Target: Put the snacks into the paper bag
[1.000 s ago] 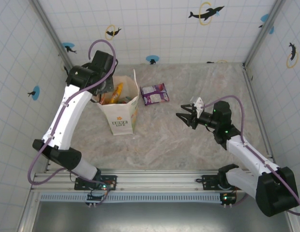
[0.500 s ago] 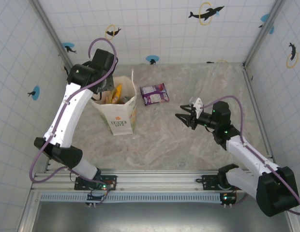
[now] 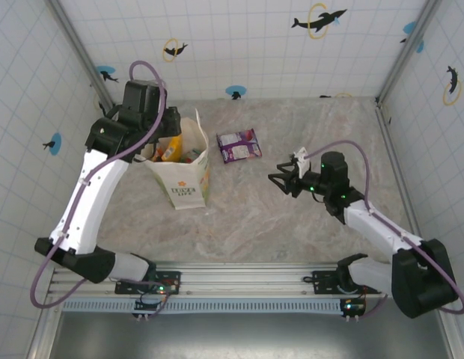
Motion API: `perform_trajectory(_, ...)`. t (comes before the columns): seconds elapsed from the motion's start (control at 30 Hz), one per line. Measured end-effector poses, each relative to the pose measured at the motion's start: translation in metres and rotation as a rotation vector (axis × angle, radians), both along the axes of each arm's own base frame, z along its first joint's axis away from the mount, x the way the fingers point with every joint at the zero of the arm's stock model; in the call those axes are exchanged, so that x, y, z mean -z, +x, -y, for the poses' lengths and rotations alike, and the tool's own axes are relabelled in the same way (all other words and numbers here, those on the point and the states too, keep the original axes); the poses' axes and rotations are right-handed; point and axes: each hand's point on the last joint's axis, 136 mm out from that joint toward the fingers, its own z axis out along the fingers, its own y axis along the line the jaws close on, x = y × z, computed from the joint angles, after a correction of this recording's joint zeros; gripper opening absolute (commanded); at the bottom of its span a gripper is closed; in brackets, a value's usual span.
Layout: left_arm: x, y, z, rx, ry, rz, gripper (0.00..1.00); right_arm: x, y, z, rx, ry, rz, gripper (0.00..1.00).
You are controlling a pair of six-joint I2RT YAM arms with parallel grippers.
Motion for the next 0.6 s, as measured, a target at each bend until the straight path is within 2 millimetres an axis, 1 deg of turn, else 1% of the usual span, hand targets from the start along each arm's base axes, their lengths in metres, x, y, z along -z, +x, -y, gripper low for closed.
perform_trajectory(0.1, 0.000, 0.002, 0.014, 0.057, -0.046, 0.017, 0.54, 0.002, 0.019, -0.004, 0.061, 0.003, -0.111, 0.54)
perform_trajectory(0.2, 0.005, 0.004, 0.025, 0.106, -0.069, 0.014, 0.54, 0.006, 0.040, -0.010, 0.124, 0.001, -0.236, 0.54)
perform_trajectory(0.27, 0.010, 0.006, 0.031, 0.133, -0.086, 0.012, 0.54, 0.013, 0.054, -0.014, 0.157, -0.007, -0.315, 0.54)
perform_trajectory(0.37, 0.021, 0.008, 0.040, 0.165, -0.107, 0.000, 0.54, 0.029, 0.069, -0.022, 0.201, -0.037, -0.419, 0.57)
perform_trajectory(0.47, 0.032, 0.009, 0.044, 0.179, -0.113, -0.017, 0.54, 0.047, 0.080, -0.032, 0.251, -0.113, -0.469, 0.63)
perform_trajectory(0.6, 0.033, 0.009, 0.044, 0.180, -0.114, -0.014, 0.54, 0.061, 0.099, -0.054, 0.291, -0.200, -0.469, 0.67)
